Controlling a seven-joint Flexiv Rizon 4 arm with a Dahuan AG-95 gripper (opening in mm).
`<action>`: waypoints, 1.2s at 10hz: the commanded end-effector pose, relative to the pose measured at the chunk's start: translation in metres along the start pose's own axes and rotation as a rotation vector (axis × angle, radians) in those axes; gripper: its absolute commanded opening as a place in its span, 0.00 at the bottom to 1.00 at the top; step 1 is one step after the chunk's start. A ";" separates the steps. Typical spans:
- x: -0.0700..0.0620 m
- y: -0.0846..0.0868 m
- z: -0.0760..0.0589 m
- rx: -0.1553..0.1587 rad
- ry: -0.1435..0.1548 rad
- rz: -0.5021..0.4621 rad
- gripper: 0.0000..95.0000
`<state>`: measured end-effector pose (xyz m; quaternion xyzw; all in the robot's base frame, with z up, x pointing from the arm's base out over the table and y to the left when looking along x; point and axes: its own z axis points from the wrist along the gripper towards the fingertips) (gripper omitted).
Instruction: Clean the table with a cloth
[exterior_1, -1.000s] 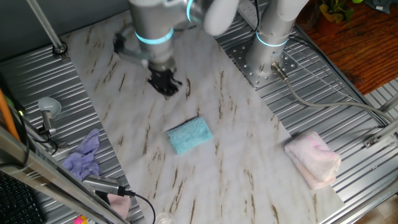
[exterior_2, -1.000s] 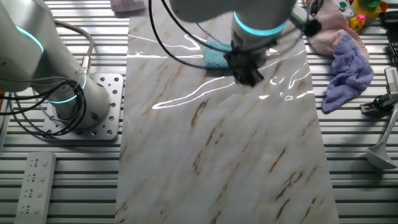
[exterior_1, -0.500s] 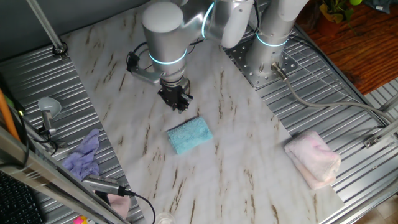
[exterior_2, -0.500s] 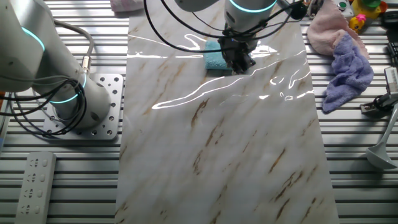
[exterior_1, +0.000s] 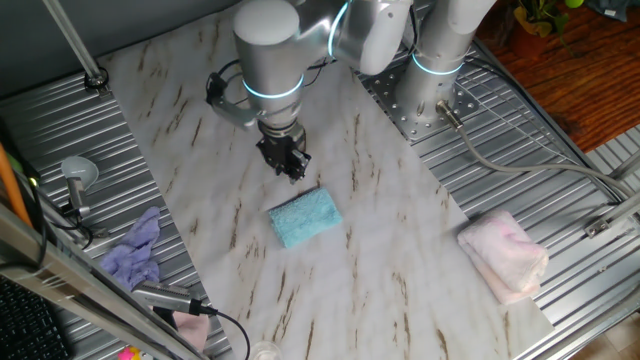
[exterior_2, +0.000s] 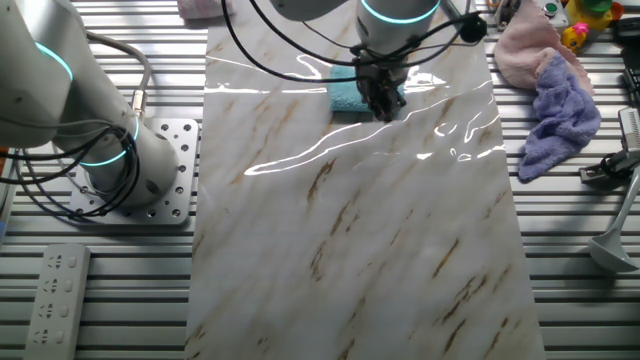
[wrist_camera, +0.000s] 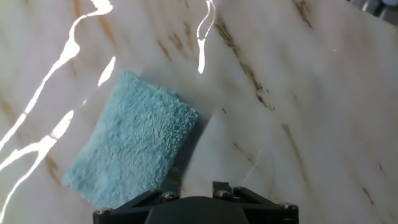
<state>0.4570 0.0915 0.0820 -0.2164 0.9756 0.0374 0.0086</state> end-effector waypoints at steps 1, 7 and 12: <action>-0.002 0.003 0.002 -0.013 -0.008 0.064 0.40; -0.018 0.046 0.030 -0.008 -0.005 0.207 0.60; -0.018 0.046 0.030 -0.029 -0.018 0.268 0.60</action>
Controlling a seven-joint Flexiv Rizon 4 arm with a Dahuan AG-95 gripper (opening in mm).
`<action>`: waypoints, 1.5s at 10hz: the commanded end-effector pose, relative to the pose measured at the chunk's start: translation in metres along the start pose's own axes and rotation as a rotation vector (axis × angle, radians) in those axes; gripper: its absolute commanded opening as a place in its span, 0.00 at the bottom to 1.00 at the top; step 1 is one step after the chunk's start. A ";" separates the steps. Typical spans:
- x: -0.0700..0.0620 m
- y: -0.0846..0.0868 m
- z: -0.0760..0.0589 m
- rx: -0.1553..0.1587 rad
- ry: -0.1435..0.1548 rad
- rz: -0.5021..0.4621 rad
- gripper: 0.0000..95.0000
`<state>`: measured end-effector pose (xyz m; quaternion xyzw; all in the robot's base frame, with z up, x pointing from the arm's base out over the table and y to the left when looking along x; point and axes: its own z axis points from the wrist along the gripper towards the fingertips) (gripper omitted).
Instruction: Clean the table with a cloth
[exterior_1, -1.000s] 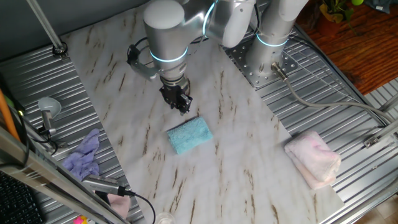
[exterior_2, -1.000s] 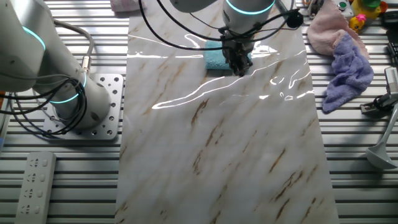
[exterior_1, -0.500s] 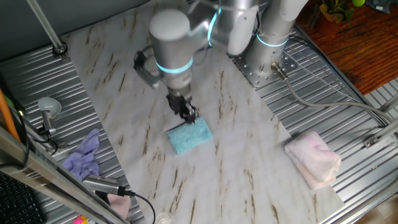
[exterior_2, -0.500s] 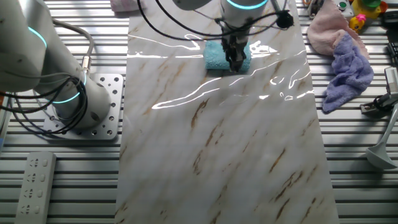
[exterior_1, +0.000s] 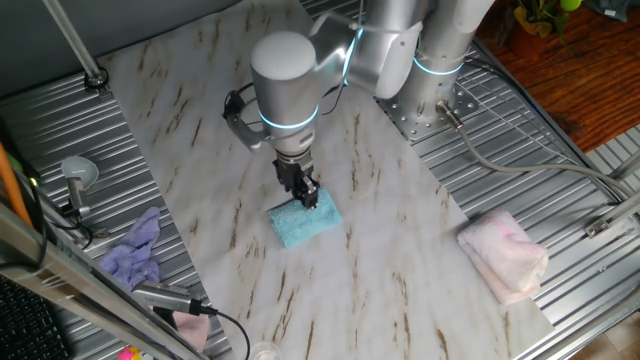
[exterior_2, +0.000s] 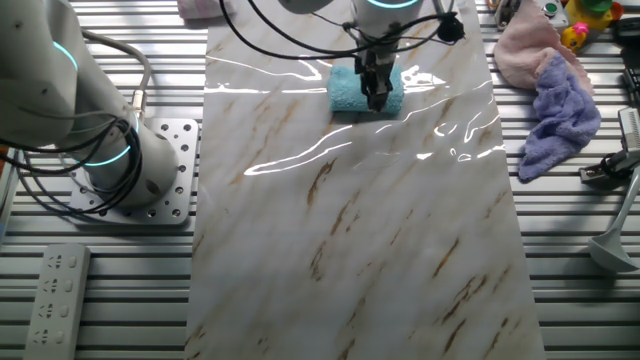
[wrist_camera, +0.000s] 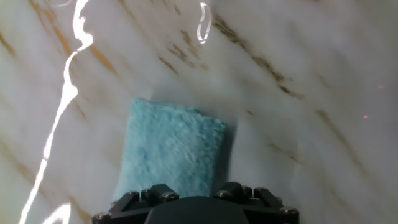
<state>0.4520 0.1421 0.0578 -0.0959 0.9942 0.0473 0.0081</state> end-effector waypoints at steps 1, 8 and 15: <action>-0.002 0.001 0.003 -0.020 -0.006 0.033 0.60; -0.002 0.000 0.026 -0.036 -0.015 0.009 0.60; -0.004 0.004 0.032 -0.048 -0.021 -0.023 0.00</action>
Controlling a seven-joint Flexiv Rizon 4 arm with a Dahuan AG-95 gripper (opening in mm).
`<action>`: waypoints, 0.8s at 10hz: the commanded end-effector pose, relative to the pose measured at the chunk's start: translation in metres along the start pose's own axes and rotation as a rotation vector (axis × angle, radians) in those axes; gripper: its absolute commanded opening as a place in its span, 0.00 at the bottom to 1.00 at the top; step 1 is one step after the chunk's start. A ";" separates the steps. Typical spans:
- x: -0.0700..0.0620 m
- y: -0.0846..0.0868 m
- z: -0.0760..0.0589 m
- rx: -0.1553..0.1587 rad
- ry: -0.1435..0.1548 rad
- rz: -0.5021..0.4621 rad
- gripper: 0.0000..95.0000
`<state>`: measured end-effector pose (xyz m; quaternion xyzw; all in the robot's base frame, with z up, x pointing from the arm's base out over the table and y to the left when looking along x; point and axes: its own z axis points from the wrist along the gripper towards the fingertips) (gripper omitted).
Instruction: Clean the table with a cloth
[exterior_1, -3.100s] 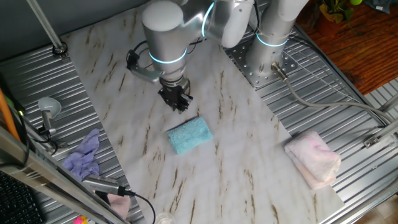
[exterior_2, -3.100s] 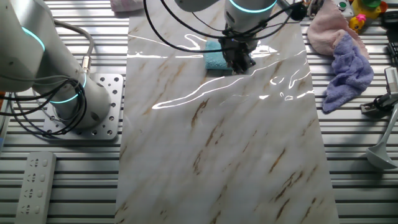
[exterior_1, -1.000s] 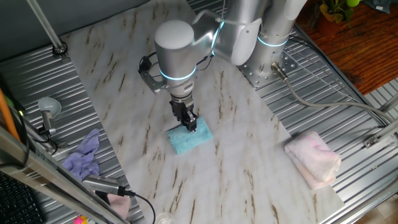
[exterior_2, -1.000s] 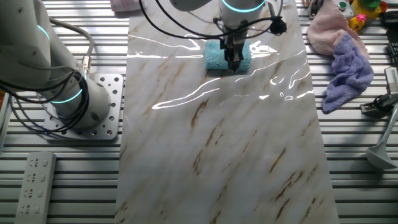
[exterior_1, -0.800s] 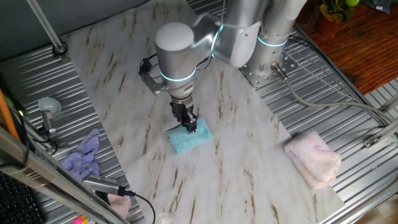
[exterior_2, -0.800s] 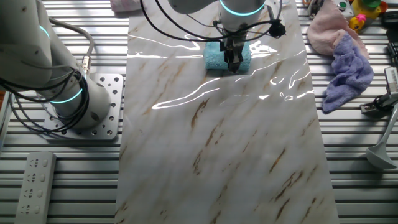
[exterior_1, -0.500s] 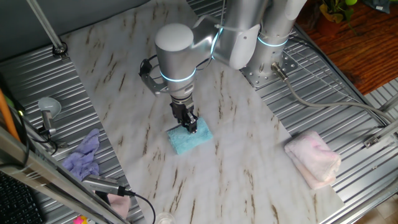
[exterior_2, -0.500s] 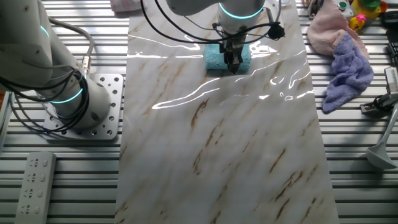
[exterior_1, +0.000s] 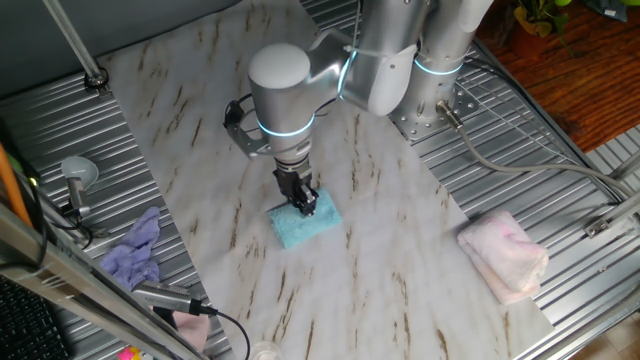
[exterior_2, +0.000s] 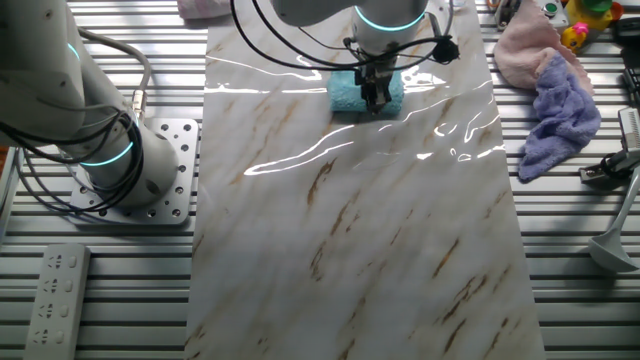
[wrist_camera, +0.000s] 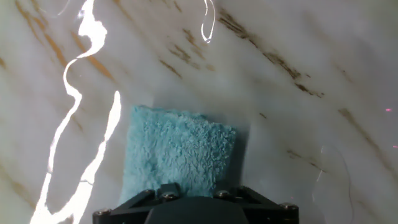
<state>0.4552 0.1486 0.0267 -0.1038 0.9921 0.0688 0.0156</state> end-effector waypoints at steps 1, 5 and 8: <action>0.000 0.001 0.000 -0.010 -0.006 -0.013 0.00; -0.001 -0.003 0.001 -0.001 -0.008 -0.069 0.00; -0.003 -0.014 -0.005 0.013 -0.002 -0.135 0.00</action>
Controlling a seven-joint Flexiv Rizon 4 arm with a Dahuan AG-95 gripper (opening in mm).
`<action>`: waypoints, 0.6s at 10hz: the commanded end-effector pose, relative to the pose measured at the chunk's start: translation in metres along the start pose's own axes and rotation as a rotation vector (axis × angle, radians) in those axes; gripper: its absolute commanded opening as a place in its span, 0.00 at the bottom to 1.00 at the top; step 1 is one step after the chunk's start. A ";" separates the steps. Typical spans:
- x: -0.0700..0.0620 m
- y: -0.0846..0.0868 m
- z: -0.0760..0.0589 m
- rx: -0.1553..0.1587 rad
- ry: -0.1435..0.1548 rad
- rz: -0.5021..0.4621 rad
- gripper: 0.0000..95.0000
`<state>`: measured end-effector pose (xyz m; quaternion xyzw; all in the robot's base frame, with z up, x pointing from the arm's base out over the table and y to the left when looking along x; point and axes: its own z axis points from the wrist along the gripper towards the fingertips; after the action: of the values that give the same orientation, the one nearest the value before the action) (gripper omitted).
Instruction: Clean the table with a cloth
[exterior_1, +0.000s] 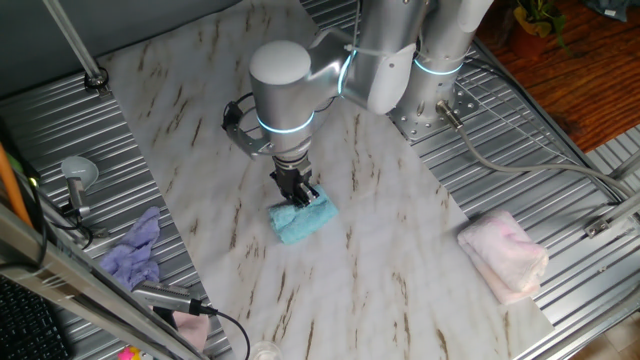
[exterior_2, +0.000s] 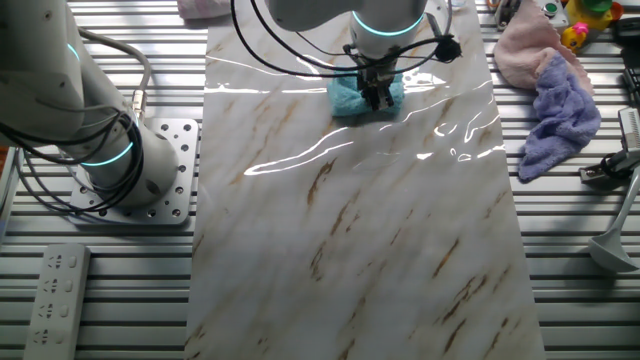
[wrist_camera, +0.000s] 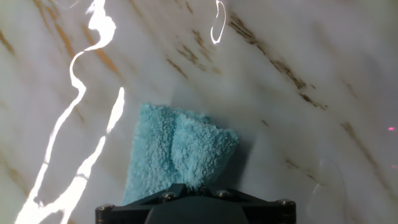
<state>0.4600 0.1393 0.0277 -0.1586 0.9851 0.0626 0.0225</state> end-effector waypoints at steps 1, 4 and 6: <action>0.001 -0.010 -0.005 0.006 0.007 -0.047 0.00; 0.007 -0.026 -0.010 0.016 0.011 -0.100 0.00; 0.010 -0.035 -0.012 0.019 0.013 -0.123 0.00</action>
<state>0.4609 0.1011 0.0347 -0.2189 0.9742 0.0504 0.0222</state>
